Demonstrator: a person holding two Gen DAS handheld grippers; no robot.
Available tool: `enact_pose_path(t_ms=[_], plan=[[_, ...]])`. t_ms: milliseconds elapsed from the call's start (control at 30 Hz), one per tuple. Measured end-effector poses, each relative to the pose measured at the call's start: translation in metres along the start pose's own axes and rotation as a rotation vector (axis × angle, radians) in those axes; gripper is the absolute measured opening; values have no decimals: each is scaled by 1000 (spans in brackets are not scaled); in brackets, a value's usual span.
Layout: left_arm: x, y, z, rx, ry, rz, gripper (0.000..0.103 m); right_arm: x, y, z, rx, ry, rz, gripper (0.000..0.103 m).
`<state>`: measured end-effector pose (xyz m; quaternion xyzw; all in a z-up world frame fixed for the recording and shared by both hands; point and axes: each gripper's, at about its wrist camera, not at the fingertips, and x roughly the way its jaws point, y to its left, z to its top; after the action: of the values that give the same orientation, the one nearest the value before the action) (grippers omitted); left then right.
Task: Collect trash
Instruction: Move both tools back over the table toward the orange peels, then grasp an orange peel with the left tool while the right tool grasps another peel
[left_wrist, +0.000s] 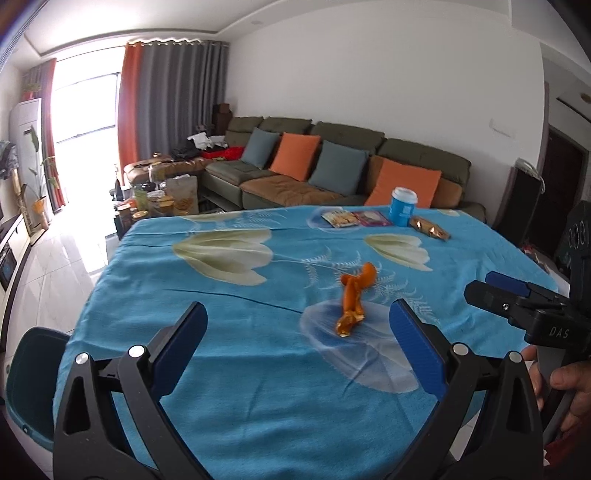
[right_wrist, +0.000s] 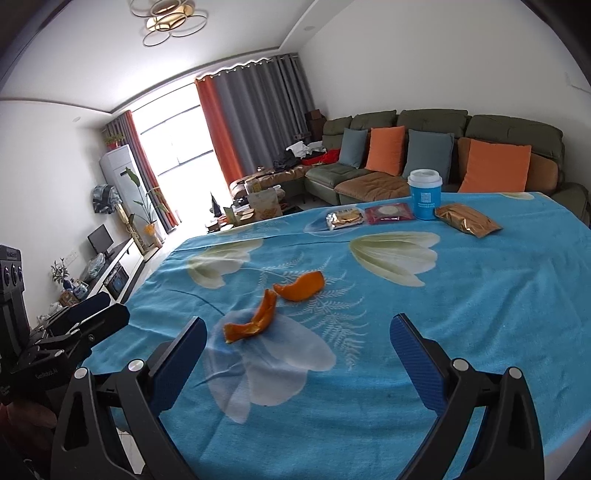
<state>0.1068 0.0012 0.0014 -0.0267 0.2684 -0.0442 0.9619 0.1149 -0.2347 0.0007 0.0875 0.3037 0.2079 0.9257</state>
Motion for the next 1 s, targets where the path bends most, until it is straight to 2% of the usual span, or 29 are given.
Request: enact_pose_path(t_ms=[200,467,700,733,767,867,900,933,1000], plan=[[36,-17,2,46,64,-33,97,16,-15,4,25,24,-1,96],[94,-29,-2,26,191,-87,96,36,-24,15,28,42,11,96],[133,-30,-9,15,317,-122,69,52,-26,25,26,58,26,96],[138,-31,-11,25,333,-119,61,54,-26,26,25,61,30,96],[139,-32,-13,36,344,-115,58,56,-25,27,23,64,31,96],[142,-35,-14,49,342,-125,47,63,-24,31,13,72,26,96],[143,-35,-14,60,340,-113,41,66,-24,32,13,77,25,96],[142,-35,-14,67,336,-107,29,69,-25,33,12,86,27,96],[143,-38,-16,89,339,-114,26,77,-23,35,2,101,29,96]])
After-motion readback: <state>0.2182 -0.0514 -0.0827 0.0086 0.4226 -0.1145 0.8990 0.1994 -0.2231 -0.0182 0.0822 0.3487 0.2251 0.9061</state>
